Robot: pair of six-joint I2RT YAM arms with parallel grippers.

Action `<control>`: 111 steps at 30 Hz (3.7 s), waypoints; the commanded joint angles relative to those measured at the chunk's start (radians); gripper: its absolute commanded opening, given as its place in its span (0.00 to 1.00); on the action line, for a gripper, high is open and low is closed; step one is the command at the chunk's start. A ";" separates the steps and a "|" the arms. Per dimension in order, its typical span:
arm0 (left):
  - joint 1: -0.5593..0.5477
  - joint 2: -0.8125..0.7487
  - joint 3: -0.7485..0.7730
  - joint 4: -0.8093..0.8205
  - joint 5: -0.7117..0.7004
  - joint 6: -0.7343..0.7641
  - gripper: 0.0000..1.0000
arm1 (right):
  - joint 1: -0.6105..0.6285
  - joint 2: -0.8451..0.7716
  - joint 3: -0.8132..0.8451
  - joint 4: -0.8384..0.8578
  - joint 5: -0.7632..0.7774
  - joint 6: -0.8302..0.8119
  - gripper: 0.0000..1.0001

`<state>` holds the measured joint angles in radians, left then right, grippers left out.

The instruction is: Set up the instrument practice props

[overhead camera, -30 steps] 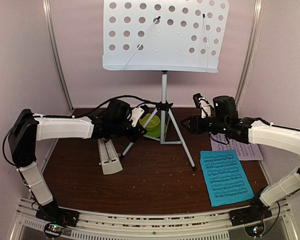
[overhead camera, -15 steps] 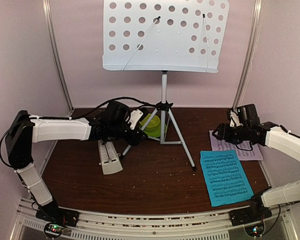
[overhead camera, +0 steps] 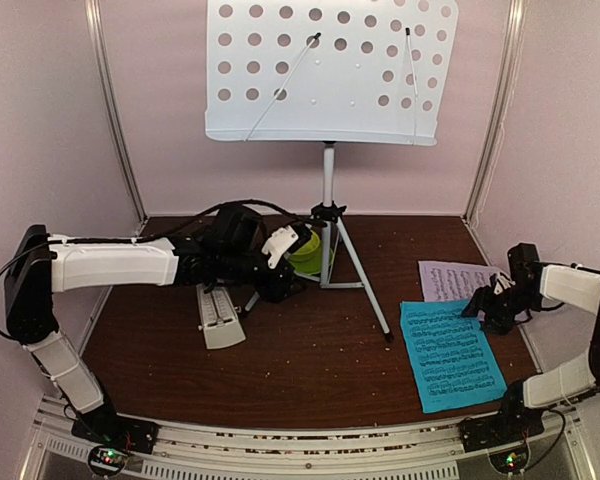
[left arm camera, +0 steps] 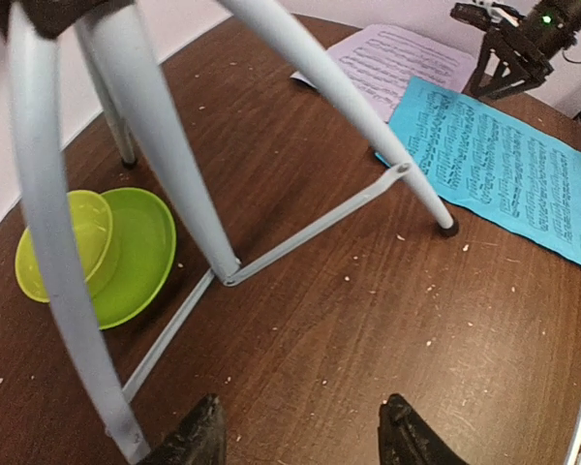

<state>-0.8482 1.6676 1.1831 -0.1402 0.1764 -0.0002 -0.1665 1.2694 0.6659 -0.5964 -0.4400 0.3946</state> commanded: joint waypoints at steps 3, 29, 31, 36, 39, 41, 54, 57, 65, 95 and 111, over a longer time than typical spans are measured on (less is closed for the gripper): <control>-0.021 0.017 0.033 0.010 0.065 0.045 0.55 | -0.079 0.061 0.033 -0.004 0.084 -0.030 0.69; -0.080 0.120 0.055 0.065 0.113 0.057 0.52 | -0.085 0.271 -0.035 0.226 -0.315 0.089 0.38; -0.080 0.125 0.059 0.065 0.115 0.058 0.52 | -0.083 0.267 -0.041 0.222 -0.321 0.090 0.36; -0.080 0.130 0.067 0.063 0.112 0.060 0.52 | -0.059 0.261 -0.043 0.203 -0.309 0.076 0.35; -0.080 0.130 0.070 0.058 0.109 0.063 0.52 | -0.049 0.216 -0.024 0.158 -0.248 0.040 0.39; -0.080 0.131 0.070 0.055 0.109 0.065 0.52 | -0.048 0.194 -0.018 0.144 -0.228 0.036 0.40; -0.104 0.117 0.068 0.063 0.108 0.111 0.53 | -0.008 0.230 -0.042 0.154 -0.291 0.061 0.54; -0.131 0.106 0.049 0.087 0.101 0.121 0.53 | 0.000 0.224 -0.055 0.162 -0.302 0.067 0.52; -0.174 0.157 0.092 0.169 0.134 0.030 0.53 | 0.004 0.179 -0.091 0.228 -0.379 0.119 0.51; -0.176 0.170 0.095 0.166 0.102 0.028 0.53 | 0.154 0.007 -0.067 0.302 -0.505 0.195 0.93; -0.176 0.164 0.150 0.141 0.105 0.079 0.55 | 0.239 -0.129 -0.044 0.246 -0.537 0.294 0.91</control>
<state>-1.0237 1.8297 1.2842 -0.0238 0.2775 0.0525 0.0616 1.1980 0.6018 -0.3180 -0.9672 0.6464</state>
